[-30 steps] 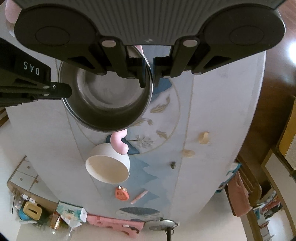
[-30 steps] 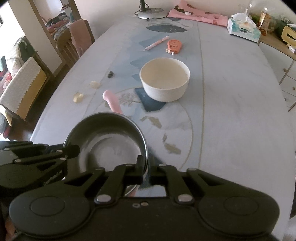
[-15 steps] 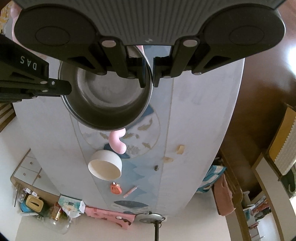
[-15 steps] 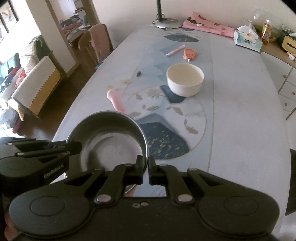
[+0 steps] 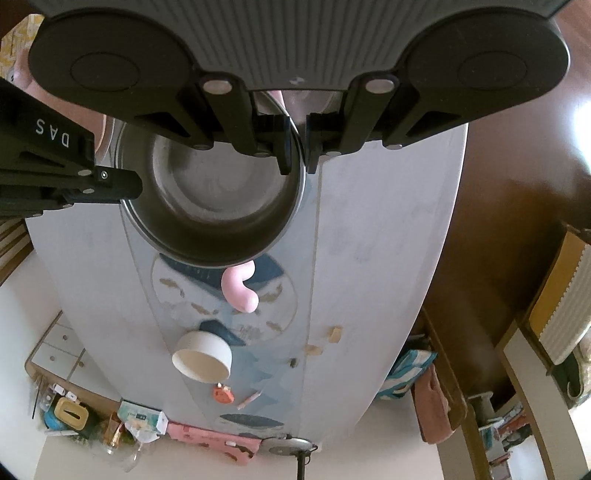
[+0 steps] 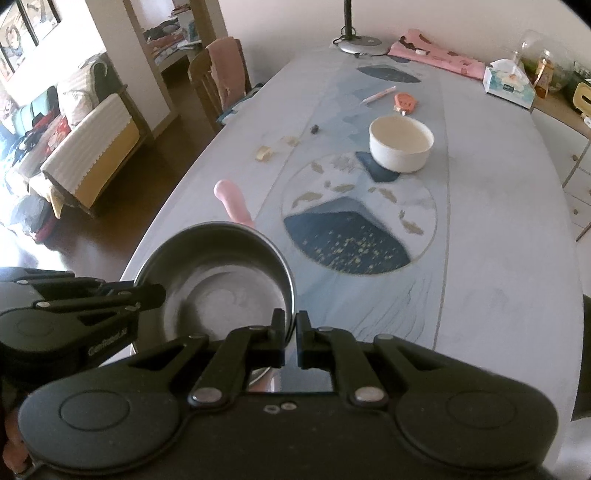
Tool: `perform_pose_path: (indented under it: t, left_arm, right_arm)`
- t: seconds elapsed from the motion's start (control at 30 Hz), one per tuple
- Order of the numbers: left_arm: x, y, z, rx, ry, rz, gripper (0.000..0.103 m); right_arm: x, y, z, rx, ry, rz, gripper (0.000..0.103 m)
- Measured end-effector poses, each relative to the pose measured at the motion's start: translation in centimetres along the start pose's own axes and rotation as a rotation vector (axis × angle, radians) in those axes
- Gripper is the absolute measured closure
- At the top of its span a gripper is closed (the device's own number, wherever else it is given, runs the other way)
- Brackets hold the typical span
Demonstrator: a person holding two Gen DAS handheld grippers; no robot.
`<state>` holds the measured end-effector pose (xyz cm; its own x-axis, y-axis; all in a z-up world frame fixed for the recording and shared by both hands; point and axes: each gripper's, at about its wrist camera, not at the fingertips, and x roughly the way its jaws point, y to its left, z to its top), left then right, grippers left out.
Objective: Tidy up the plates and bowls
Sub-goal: 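Lift the saucepan with both grippers and lower it into the steel bowl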
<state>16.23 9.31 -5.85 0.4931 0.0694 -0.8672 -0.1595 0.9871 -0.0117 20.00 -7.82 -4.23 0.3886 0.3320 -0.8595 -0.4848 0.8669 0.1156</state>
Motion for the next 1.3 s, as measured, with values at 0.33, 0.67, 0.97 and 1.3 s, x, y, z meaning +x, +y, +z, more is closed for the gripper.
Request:
perform_pose_path:
  t: [0.33,0.67,0.97,1.3]
  left_arm:
    - [0.6,2.0,-4.0,-0.013,0.055,0.004,0.097]
    - [3.2,2.6,-6.7,-0.010,0.113,0.024,0.097]
    - [4.8,2.8,-7.1,-0.001,0.135,0.033,0.097]
    - [5.8,3.2,-7.4,-0.004,0.165,0.032,0.097]
  right_arm:
    - [1.4,2.8,-3.3,-0.004,0.055,0.026,0.097]
    - [3.8,4.0,-5.9,0.010,0.123,0.027,0.096]
    - [5.4,4.2,-6.5,0.024,0.149,0.024,0.096]
    - [6.8,4.6,-7.0,0.024,0.191,0.027,0.096]
